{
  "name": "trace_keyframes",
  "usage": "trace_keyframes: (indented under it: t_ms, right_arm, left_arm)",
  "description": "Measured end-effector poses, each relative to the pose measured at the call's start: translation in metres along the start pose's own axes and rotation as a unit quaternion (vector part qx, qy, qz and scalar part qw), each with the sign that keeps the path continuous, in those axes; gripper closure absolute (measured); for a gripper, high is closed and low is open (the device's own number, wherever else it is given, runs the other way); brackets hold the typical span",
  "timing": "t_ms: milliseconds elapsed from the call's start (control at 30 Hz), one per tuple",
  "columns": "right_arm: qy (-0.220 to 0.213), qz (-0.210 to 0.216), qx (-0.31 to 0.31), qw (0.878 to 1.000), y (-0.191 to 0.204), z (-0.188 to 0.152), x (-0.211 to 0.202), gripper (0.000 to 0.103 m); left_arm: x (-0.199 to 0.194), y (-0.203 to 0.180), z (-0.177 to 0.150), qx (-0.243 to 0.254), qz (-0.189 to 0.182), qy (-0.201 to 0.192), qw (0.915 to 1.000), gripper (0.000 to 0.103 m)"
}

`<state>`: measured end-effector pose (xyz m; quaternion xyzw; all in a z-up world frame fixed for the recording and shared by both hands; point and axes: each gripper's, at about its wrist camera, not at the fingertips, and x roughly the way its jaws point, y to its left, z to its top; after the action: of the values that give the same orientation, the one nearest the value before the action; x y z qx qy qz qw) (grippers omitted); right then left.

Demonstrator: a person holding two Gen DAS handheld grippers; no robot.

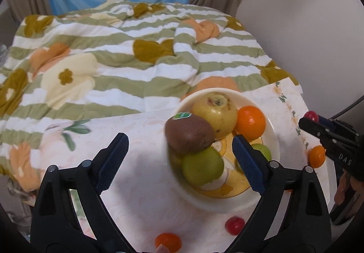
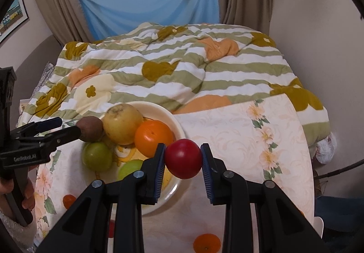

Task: Organize fruits
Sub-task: 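Open the left tool to drop the kiwi while the right tool releases the tomato into the bowl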

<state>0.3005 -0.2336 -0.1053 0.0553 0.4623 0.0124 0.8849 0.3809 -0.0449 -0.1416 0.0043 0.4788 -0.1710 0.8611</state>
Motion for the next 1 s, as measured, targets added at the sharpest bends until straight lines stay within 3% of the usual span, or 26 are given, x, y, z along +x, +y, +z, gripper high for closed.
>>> trace_keyframes:
  t_ms: [500, 767, 1000]
  right_arm:
    - [0.010, 0.083, -0.076, 0.994, 0.051, 0.003, 0.027, 0.075]
    - [0.012, 0.096, -0.115, 0.989, 0.071, -0.005, 0.051, 0.075]
    - [0.009, 0.088, -0.140, 0.986, 0.080, -0.012, 0.061, 0.074]
  left_arm:
    - [-0.057, 0.058, -0.051, -0.061, 0.073, -0.009, 0.9954, 0.002]
    - [-0.068, 0.079, -0.068, -0.079, 0.090, -0.010, 0.9928, 0.002]
    - [-0.062, 0.087, -0.076, -0.082, 0.083, -0.007, 0.9932, 0.002]
